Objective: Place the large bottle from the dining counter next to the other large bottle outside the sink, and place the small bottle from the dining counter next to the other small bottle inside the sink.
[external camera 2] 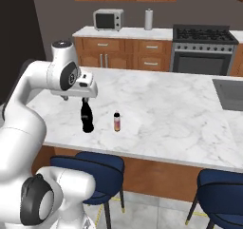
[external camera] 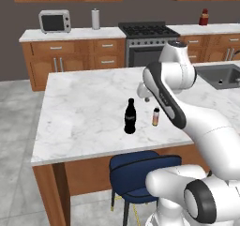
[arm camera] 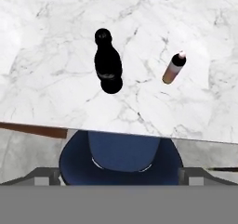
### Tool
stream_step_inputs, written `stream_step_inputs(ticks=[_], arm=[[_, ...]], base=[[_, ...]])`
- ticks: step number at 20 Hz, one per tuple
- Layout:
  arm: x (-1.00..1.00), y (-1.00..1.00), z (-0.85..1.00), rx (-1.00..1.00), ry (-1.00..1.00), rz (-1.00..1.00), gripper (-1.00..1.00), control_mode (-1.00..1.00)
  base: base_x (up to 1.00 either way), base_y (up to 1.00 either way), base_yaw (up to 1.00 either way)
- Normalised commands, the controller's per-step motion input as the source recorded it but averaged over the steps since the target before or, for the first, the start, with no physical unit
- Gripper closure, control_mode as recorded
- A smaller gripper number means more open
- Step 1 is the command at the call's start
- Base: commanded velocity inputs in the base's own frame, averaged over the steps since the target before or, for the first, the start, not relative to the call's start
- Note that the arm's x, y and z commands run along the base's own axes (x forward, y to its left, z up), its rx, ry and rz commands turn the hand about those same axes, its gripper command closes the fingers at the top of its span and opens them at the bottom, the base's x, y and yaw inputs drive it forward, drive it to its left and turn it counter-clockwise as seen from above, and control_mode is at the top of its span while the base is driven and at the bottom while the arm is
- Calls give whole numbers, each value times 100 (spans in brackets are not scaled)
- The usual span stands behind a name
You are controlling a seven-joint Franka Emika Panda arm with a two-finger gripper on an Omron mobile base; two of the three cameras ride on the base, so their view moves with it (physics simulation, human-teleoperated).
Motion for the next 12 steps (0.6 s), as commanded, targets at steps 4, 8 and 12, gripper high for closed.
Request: stream_step_inputs(ticks=[4, 8, 12], arm=[[3, 11, -20, 6, 0, 0, -100, -100], [0, 14, -15, 2, 0, 0, -100, -100], [1, 15, -14, 0, 0, 0, -100, -100]], base=[[0, 0, 0], [0, 0, 0], [0, 0, 0]])
